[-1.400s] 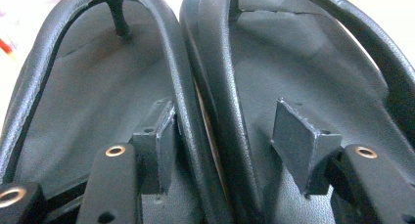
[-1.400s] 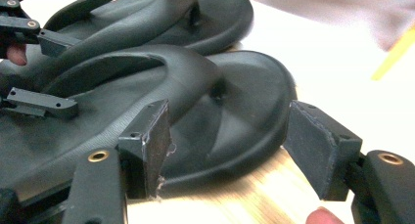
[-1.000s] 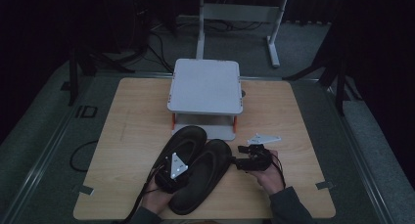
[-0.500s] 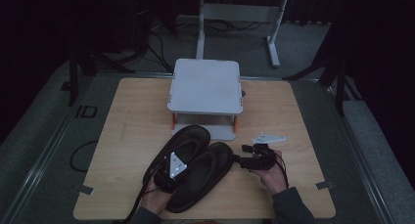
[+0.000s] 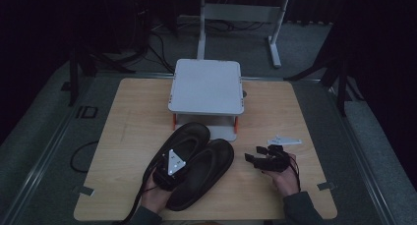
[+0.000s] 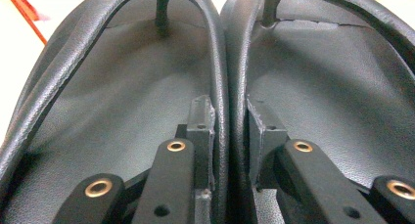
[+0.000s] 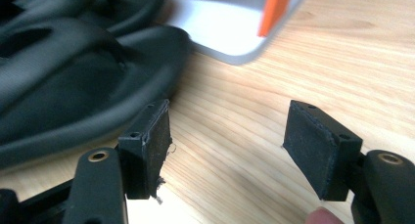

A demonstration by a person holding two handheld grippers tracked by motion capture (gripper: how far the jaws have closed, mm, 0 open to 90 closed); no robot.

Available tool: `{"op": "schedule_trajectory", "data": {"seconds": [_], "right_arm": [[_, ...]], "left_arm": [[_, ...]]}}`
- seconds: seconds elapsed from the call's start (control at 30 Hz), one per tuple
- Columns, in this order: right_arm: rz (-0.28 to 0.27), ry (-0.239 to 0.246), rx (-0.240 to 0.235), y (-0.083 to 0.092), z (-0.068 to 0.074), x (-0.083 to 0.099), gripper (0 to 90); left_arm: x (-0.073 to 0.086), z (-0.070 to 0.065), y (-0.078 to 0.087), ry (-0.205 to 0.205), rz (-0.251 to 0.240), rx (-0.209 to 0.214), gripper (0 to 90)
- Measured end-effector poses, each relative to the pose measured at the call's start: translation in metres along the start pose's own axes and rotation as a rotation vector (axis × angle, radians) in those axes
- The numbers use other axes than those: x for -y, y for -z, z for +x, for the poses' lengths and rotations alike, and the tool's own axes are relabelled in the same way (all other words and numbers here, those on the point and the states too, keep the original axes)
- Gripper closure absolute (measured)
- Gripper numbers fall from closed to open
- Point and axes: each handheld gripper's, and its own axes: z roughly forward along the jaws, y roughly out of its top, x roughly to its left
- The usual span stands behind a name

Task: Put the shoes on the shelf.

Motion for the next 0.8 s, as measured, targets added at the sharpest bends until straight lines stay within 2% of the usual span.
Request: {"op": "schedule_trajectory", "data": {"seconds": [0.23,0.4,0.8], "right_arm": [[-0.003,-0.04,0.028,0.006,-0.014,0.008,33.8],[0.002,-0.039,0.029,0.004,-0.014,0.009,33.7],[0.008,-0.05,0.03,0.001,-0.016,0.011,33.7]], "left_arm": [[-0.003,0.005,-0.002,0.008,-0.005,0.005,74.8],[-0.009,0.009,-0.003,0.014,-0.017,-0.006,74.8],[-0.025,0.016,-0.014,0.056,-0.034,-0.036,74.8]]}}
